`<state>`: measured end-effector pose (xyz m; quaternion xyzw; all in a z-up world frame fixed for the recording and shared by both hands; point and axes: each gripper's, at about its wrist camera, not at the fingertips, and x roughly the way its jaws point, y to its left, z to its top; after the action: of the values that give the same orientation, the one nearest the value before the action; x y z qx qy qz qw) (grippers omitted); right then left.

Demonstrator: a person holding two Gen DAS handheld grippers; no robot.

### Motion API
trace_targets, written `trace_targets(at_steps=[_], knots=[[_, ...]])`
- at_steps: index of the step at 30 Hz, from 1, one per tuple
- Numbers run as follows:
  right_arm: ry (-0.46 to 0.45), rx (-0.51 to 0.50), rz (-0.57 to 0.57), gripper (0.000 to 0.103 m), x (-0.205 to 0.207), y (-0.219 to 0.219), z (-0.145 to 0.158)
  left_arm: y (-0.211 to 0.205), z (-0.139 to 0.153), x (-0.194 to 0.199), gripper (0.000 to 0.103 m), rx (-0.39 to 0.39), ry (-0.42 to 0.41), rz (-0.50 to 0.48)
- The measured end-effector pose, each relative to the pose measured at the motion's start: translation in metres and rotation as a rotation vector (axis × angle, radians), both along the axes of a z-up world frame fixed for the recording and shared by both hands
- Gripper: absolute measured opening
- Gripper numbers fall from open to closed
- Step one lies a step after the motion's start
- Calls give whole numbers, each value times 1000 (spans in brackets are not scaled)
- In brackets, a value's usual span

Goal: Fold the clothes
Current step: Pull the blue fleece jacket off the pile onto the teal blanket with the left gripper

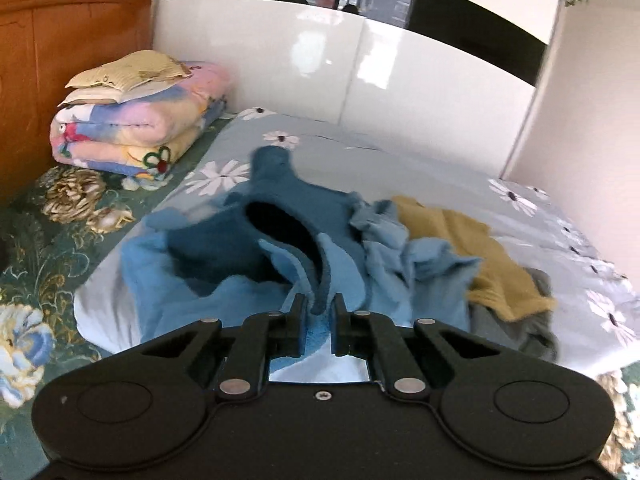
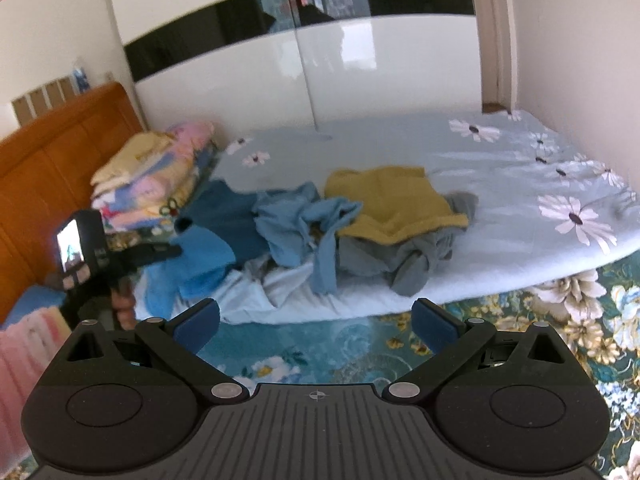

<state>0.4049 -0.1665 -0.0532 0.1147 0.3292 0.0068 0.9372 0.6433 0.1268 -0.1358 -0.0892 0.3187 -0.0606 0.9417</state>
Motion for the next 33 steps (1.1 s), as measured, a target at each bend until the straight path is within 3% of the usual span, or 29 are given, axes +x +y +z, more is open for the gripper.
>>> trace_targets(at_steps=[5, 9, 16, 18, 27, 29, 33], knots=[[-43, 46, 11, 103, -24, -22, 11, -15, 17, -63, 8, -9, 27, -1], [-51, 92, 16, 103, -45, -41, 11, -26, 15, -129, 8, 2, 79, -7], [-6, 105, 28, 103, -81, -70, 0, -56, -1, -225, 8, 35, 183, -43], [8, 106, 25, 103, -91, -79, -2, -71, 1, -247, 8, 47, 192, -92], [29, 86, -60, 103, -133, -119, -9, -166, 9, -291, 8, -23, 238, -369], [37, 87, -99, 103, -140, -129, -14, -194, 7, -297, 8, -16, 243, -431], [63, 93, -168, 103, -149, -146, -27, -232, -19, -292, 9, 72, 278, -510]])
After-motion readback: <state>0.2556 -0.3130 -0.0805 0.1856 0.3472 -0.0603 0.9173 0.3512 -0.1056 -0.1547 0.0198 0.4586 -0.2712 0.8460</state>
